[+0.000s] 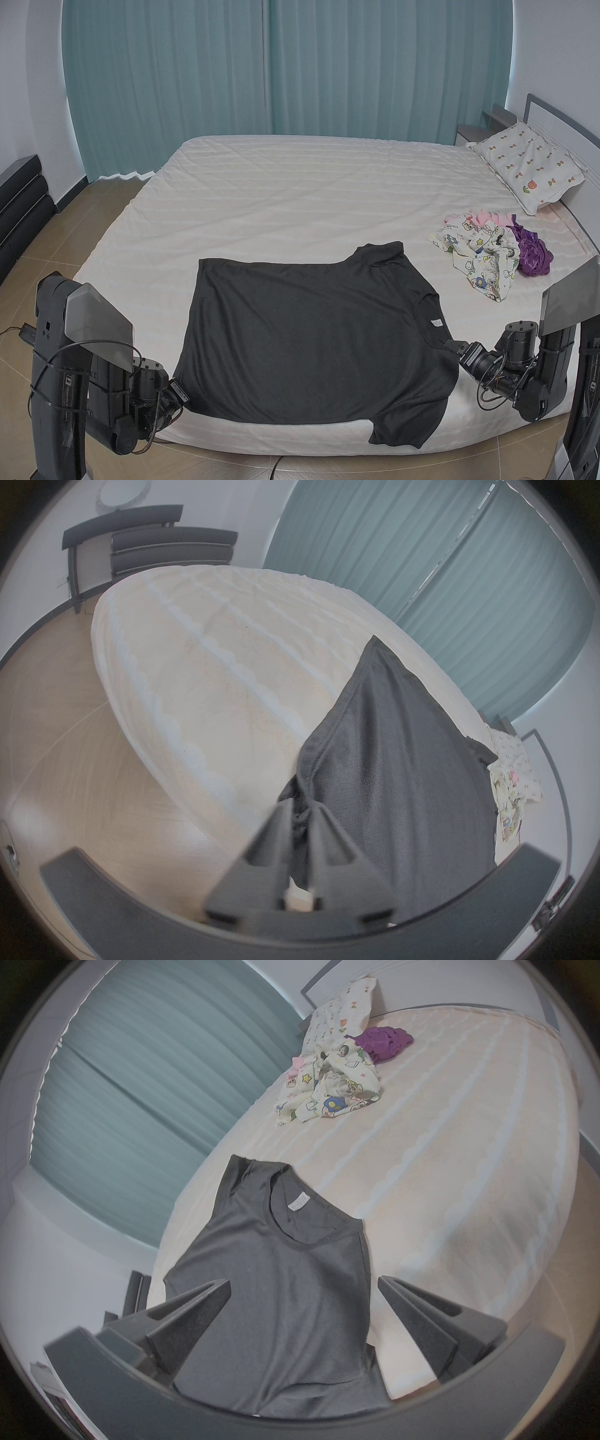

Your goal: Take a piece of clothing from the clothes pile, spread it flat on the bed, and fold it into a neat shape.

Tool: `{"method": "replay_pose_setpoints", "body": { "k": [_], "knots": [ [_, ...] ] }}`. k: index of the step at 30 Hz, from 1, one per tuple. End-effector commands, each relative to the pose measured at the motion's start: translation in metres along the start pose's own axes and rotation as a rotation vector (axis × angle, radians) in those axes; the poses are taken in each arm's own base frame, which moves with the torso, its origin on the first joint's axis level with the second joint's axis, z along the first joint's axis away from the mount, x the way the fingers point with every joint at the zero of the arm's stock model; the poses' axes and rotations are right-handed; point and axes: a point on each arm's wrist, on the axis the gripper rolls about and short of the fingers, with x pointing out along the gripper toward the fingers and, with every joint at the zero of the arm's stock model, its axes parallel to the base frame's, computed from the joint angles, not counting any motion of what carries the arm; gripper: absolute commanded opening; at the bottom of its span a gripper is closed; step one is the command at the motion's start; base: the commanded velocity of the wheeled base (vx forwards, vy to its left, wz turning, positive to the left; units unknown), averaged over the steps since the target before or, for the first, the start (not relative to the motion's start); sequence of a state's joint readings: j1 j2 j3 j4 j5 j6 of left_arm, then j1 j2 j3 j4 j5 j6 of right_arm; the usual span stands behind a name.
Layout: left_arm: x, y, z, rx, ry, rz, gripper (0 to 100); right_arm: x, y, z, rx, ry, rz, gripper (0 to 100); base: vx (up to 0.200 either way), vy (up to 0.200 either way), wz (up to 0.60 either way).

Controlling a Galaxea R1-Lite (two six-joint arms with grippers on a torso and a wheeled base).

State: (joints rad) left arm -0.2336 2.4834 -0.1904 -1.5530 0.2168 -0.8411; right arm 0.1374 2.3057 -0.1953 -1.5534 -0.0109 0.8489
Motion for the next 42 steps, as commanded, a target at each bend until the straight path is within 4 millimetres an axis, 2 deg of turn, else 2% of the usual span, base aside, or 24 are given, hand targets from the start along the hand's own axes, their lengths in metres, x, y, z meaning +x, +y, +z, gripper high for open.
{"method": "replay_pose_setpoints", "body": {
  "k": [1, 8, 13, 18, 24, 25, 28, 37, 42],
  "knots": [
    [-0.005, 0.002, 0.001, -0.057, -0.003, 0.001, 0, 0.004, -0.01, -0.01, -0.059, 0.054, -0.025, 100, 0.0, 0.0, 0.0],
    [-0.02, 0.0, 0.011, -0.17, 0.022, -0.048, 0, 0.013, -0.027, -0.016, -0.211, 0.151, -0.014, 100, 0.0, 0.0, 0.0],
    [-0.024, 0.0, 0.02, -0.213, 0.021, -0.08, 0, 0.017, -0.029, -0.018, -0.211, 0.182, 0.008, 100, 0.0, 0.0, 0.0],
    [-0.024, 0.001, 0.02, -0.215, 0.028, -0.083, 0, 0.023, -0.031, -0.019, -0.215, 0.183, 0.013, 100, 0.0, 0.0, 0.0],
    [-0.024, 0.001, 0.02, -0.216, 0.028, -0.083, 0, 0.043, -0.03, -0.018, -0.219, 0.156, 0.04, 100, 0.0, 0.0, 0.0],
    [-0.024, 0.001, 0.02, -0.216, 0.028, -0.083, 0, 0.05, -0.029, -0.018, -0.221, 0.149, 0.047, 0, 0.0, 0.0, 0.0],
    [-0.024, 0.001, 0.02, -0.216, 0.029, -0.082, 0, 0.055, -0.028, -0.017, -0.224, 0.134, 0.049, 0, 0.0, 0.0, 0.0],
    [-0.023, 0.001, 0.02, -0.216, 0.024, -0.078, 0, 0.075, -0.018, 0.026, -0.202, -0.045, 0.116, 0, 0.0, 0.0, 0.0],
    [-0.023, 0.001, 0.02, -0.215, 0.02, -0.079, 0, 0.087, -0.008, 0.041, -0.212, -0.091, 0.179, 0, 0.0, 0.0, 0.0]
  ]
}}
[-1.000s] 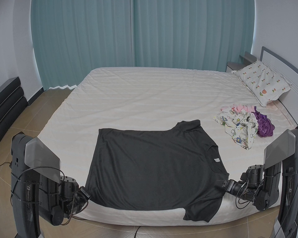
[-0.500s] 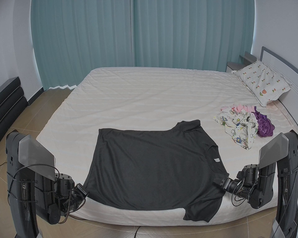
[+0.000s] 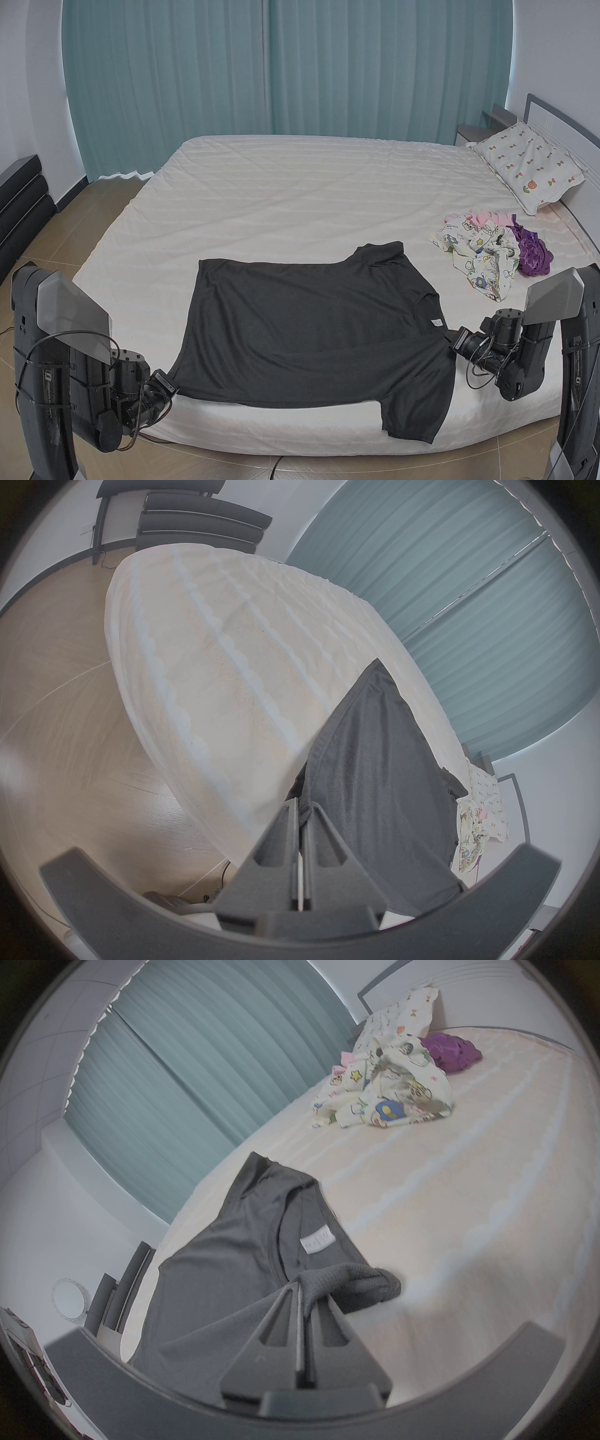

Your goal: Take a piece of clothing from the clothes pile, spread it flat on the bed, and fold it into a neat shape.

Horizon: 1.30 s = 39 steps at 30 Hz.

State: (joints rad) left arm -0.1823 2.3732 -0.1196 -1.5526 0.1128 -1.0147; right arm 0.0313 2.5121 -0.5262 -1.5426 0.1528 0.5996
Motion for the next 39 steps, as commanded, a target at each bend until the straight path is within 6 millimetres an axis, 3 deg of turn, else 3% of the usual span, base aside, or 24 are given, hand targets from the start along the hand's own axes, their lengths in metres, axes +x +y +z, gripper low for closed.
{"method": "replay_pose_setpoints", "body": {
  "k": [1, 12, 13, 17, 20, 29, 34, 39],
  "knots": [
    [0.0, -0.002, 0.001, -0.001, -0.011, -0.014, 0, 0.014, 0.005, 0.017, -0.008, -0.045, 0.056, 0, 0.0, 0.0, 0.0],
    [0.002, -0.002, 0.001, -0.002, -0.014, -0.016, 0, 0.05, 0.013, 0.031, -0.054, -0.011, 0.088, 0, 0.0, 0.0, 0.0],
    [0.002, -0.002, 0.001, -0.002, -0.013, -0.017, 0, 0.053, 0.012, 0.031, -0.056, -0.01, 0.091, 100, 0.0, 0.0, 0.0],
    [0.002, -0.002, 0.001, -0.002, -0.013, -0.017, 0, 0.054, 0.011, 0.029, -0.054, 0.0, 0.086, 100, 0.0, 0.0, 0.0],
    [0.002, -0.002, 0.001, -0.002, -0.012, -0.018, 0, 0.044, 0.007, 0.032, -0.043, 0.01, 0.062, 100, 0.0, 0.0, 0.0],
    [0.002, -0.002, 0.002, -0.006, -0.012, -0.019, 0, -0.006, 0.001, 0.039, -0.01, 0.024, 0.017, 100, 0.0, 0.0, 0.0],
    [0.002, -0.002, 0.002, -0.006, -0.01, -0.02, 0, -0.054, 0.0, 0.008, 0.005, 0.137, -0.013, 100, 0.0, 0.0, 0.0],
    [0.002, -0.002, 0.002, -0.005, -0.01, -0.02, 0, -0.082, -0.007, -0.024, -0.008, 0.245, -0.032, 100, 0.0, 0.0, 0.0]
  ]
}}
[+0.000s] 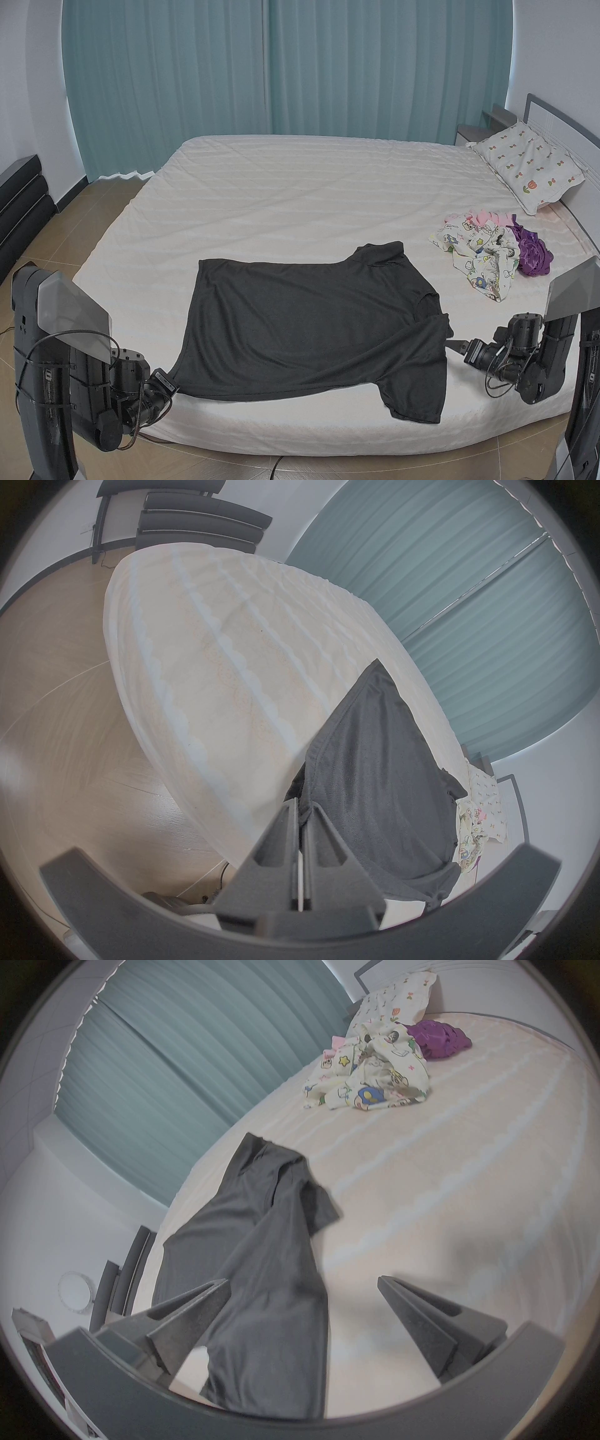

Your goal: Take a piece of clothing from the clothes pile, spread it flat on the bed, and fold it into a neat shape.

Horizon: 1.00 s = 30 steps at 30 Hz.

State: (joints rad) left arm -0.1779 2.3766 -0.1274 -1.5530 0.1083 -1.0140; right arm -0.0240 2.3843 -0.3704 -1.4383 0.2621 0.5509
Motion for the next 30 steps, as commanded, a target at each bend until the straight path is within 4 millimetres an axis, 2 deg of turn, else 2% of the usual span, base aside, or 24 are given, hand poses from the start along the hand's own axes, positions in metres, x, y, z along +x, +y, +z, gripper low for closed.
{"method": "replay_pose_setpoints", "body": {
  "k": [1, 4, 9, 21, 30],
  "knots": [
    [0.0, -0.002, 0.001, -0.002, -0.009, -0.016, 0, -0.04, -0.004, -0.04, -0.033, 0.141, -0.032, 100, 0.0, 0.0, 0.0],
    [0.0, -0.002, 0.001, -0.003, -0.009, -0.016, 0, -0.05, -0.009, -0.051, -0.073, 0.212, -0.055, 100, 0.0, 0.0, 0.0],
    [0.0, -0.001, 0.001, -0.003, -0.007, -0.015, 0, -0.061, -0.005, -0.062, -0.076, 0.275, -0.057, 100, 0.0, 0.0, 0.0],
    [0.0, -0.001, 0.001, -0.003, -0.006, -0.015, 0, -0.054, 0.0, -0.084, -0.125, 0.347, -0.11, 100, 0.0, 0.0, 0.0],
    [0.0, -0.001, 0.001, -0.003, -0.006, -0.015, 0, -0.054, 0.001, -0.084, -0.124, 0.345, -0.108, 100, 0.0, 0.0, 0.0]
  ]
}}
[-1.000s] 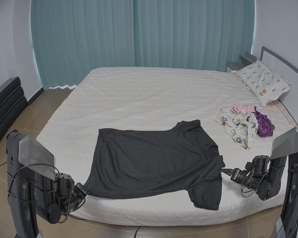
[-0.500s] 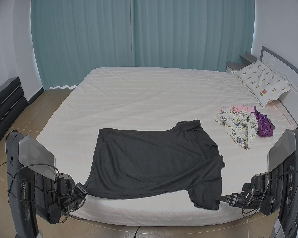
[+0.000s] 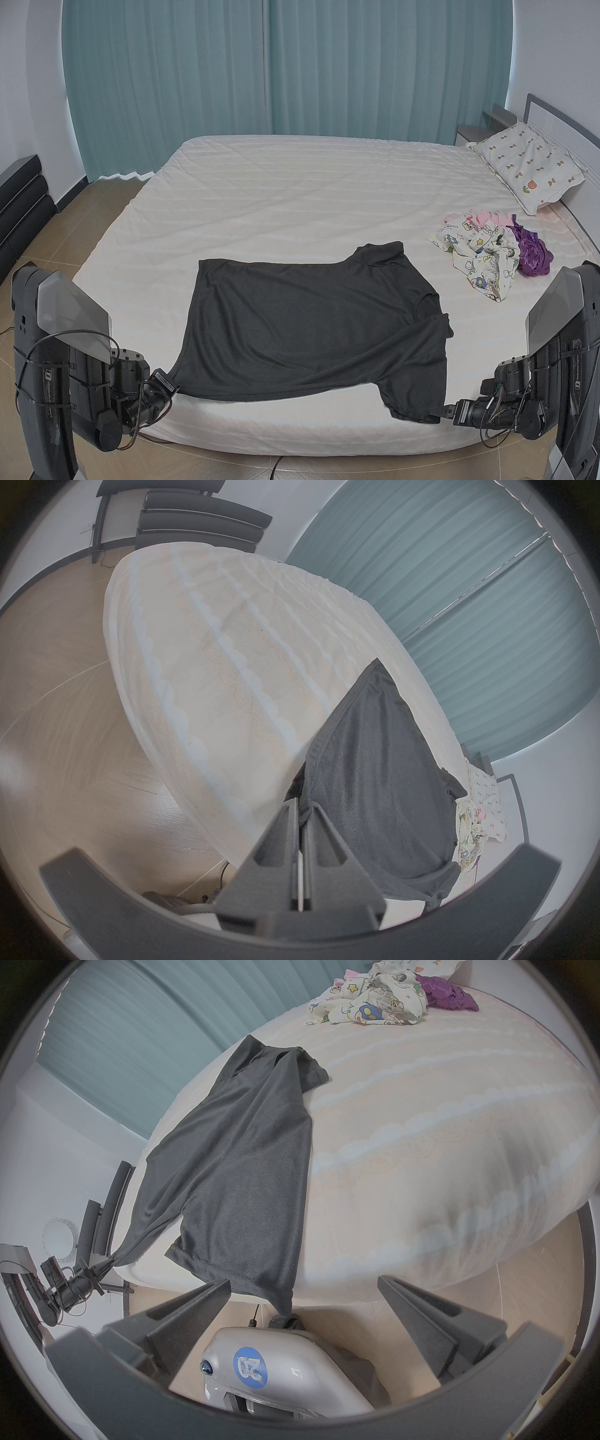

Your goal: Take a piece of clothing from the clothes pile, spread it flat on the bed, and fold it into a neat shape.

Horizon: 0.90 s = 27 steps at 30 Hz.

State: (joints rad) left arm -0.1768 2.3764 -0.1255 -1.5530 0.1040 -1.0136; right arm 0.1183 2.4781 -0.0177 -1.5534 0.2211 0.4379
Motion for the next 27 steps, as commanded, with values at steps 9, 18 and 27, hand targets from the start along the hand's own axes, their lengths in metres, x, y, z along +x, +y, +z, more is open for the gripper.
{"method": "replay_pose_setpoints", "body": {
  "k": [9, 18, 27],
  "knots": [
    [0.0, -0.002, 0.001, -0.003, -0.01, -0.015, 0, 0.01, 0.02, -0.001, 0.016, -0.005, 0.066, 100, 0.0, 0.0, 0.0],
    [0.001, -0.002, 0.001, -0.003, -0.012, -0.018, 0, 0.011, 0.023, -0.003, 0.017, 0.002, 0.075, 100, 0.0, 0.0, 0.0],
    [0.001, -0.002, 0.001, -0.003, -0.012, -0.018, 0, 0.015, 0.028, -0.002, 0.002, -0.004, 0.096, 100, 0.0, 0.0, 0.0]
  ]
}}
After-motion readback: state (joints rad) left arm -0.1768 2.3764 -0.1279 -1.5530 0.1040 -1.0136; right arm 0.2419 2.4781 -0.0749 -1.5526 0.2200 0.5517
